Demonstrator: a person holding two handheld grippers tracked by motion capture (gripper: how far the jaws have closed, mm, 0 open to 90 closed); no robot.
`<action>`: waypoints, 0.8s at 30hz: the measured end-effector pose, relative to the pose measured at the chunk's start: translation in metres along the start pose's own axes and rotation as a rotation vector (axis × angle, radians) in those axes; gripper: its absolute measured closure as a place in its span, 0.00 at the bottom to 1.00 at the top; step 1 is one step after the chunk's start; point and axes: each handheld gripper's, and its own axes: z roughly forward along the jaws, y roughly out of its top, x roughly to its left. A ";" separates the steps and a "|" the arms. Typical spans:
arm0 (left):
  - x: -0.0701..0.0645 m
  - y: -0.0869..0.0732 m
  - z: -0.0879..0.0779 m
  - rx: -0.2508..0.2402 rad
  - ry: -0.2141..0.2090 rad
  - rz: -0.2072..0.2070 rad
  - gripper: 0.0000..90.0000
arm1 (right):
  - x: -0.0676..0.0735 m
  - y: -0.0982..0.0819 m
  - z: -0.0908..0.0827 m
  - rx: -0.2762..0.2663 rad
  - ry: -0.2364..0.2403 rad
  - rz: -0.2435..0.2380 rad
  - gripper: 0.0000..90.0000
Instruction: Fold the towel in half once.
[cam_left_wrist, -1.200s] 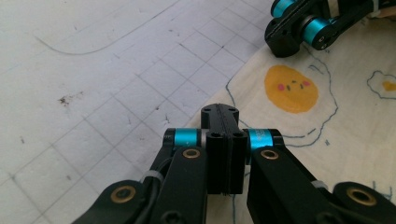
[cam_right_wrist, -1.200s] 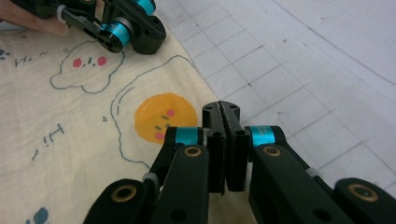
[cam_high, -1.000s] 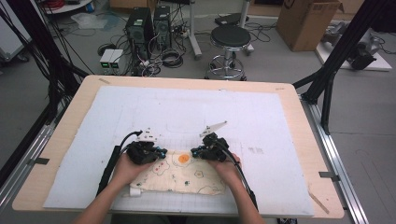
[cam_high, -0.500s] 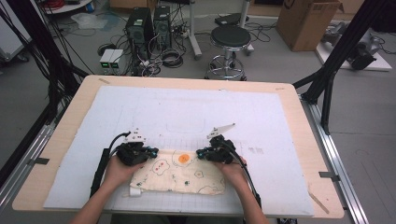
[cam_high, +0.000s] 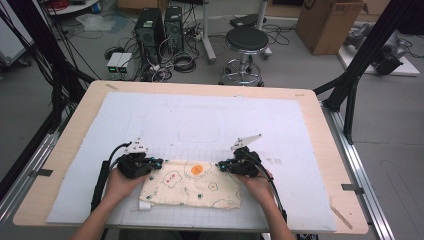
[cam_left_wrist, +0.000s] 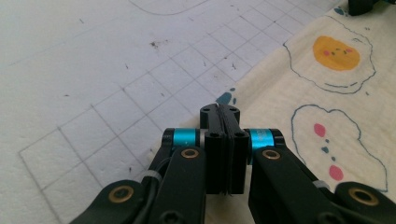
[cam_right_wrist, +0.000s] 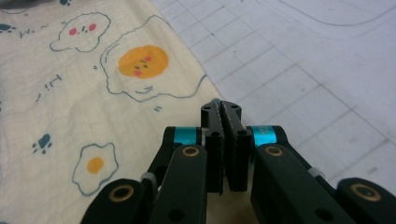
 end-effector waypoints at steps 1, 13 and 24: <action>0.000 0.000 0.000 0.000 0.002 0.002 0.98 | -0.001 -0.001 -0.002 0.001 -0.005 -0.001 0.98; 0.006 -0.007 -0.008 -0.012 0.003 -0.022 0.97 | -0.011 -0.022 -0.024 -0.025 -0.032 0.030 0.98; -0.002 -0.002 -0.016 -0.062 0.001 -0.016 0.93 | 0.009 -0.011 -0.028 -0.081 -0.016 -0.046 0.95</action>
